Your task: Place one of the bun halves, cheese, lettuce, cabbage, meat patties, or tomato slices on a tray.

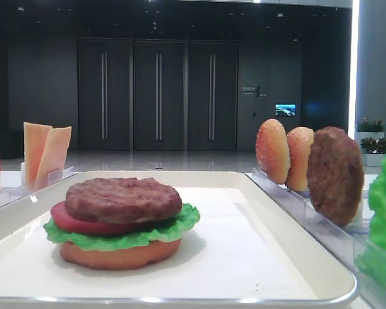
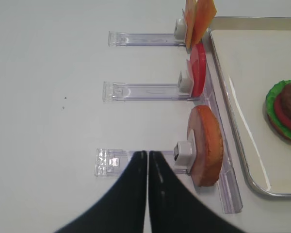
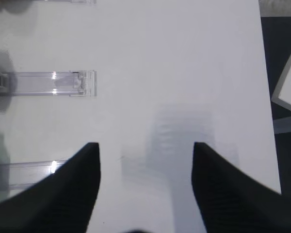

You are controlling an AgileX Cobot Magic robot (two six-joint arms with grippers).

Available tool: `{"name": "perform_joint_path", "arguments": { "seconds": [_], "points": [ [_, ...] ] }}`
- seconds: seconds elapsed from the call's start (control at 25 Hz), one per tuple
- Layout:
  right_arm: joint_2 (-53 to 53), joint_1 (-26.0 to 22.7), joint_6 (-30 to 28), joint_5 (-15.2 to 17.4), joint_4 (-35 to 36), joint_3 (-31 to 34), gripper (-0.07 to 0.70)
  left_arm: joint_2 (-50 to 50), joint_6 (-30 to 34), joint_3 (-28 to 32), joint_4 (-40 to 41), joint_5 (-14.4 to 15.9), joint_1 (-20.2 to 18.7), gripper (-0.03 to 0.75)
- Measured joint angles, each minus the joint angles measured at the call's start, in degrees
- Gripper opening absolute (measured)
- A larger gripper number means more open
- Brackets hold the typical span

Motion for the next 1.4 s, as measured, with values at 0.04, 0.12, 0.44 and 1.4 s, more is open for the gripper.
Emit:
{"name": "perform_joint_path", "arguments": {
  "seconds": [0.04,0.12,0.44,1.4],
  "points": [
    [-1.5,0.0,0.4,0.9,0.0,0.0,0.398,0.0,0.0,0.0,0.0,0.0,0.0,-0.007],
    [-5.9,0.0,1.4,2.2,0.0,0.0,0.396,0.0,0.0,0.0,0.0,0.0,0.0,-0.007],
    [-20.8,0.0,5.7,4.4,-0.1,5.7,0.370,0.0,0.0,0.0,0.0,0.0,0.0,-0.007],
    [-47.7,0.0,8.7,2.9,0.4,21.8,0.338,0.0,0.1,0.0,0.0,0.0,0.0,-0.007]
  ]
}}
